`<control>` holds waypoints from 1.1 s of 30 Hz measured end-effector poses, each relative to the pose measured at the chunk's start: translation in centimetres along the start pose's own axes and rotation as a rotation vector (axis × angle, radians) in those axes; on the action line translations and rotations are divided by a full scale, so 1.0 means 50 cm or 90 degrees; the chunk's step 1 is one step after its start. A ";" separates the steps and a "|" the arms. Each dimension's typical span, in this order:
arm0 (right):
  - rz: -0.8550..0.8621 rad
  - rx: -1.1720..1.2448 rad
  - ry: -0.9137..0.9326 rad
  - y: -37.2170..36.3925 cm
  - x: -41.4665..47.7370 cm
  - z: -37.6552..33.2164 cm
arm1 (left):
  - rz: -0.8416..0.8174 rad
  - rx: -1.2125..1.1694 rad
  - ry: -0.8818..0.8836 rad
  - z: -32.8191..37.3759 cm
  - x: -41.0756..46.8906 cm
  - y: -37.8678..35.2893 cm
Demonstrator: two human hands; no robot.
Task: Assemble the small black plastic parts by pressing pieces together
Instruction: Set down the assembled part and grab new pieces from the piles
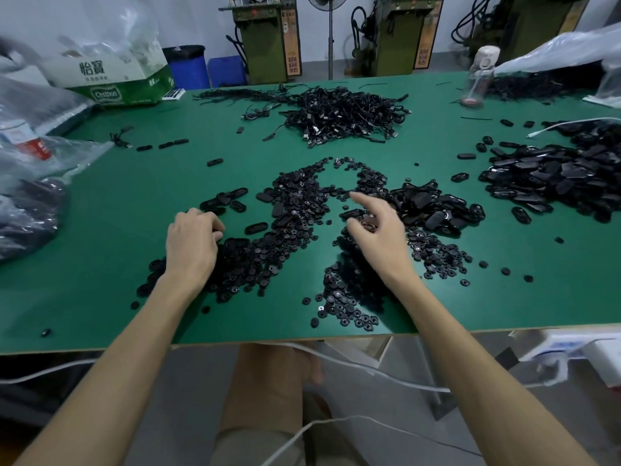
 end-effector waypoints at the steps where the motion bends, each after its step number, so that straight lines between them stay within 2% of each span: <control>1: -0.036 -0.057 0.037 -0.012 0.000 -0.005 | 0.012 -0.014 -0.001 0.001 -0.002 0.001; 6: -0.196 -0.246 0.175 -0.070 -0.008 -0.020 | 0.113 -0.067 -0.049 0.025 -0.006 0.025; 9: -0.236 -0.361 0.220 -0.092 -0.011 -0.015 | 0.147 -0.185 -0.037 0.053 -0.008 0.038; 11: -0.234 -0.368 0.218 -0.095 -0.010 -0.013 | 0.120 -0.321 0.002 0.082 -0.010 0.032; 16: -0.169 -0.323 0.182 -0.077 -0.007 -0.019 | -0.023 -0.676 0.102 0.182 -0.053 -0.039; 20: -0.146 -0.318 0.157 -0.071 -0.004 -0.020 | -0.094 -0.851 0.169 0.240 -0.083 -0.088; 25: -0.150 -0.361 0.159 -0.078 -0.003 -0.019 | -0.084 -0.894 0.186 0.247 -0.089 -0.104; 29: -0.095 -0.355 0.187 -0.069 -0.004 -0.021 | -0.066 -0.908 0.167 0.242 -0.090 -0.107; 33: -0.046 -0.313 0.161 -0.054 -0.001 -0.020 | -0.040 -0.859 0.129 0.241 -0.094 -0.106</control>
Point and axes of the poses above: each hand's wrist, its own x-axis towards the middle knuckle, its own y-axis out of the back of the hand, z = x × y, the point moved 6 cm from there along x, towards the middle knuckle, and after that the axes turned 6 degrees about -x, right-handed, at the moved point
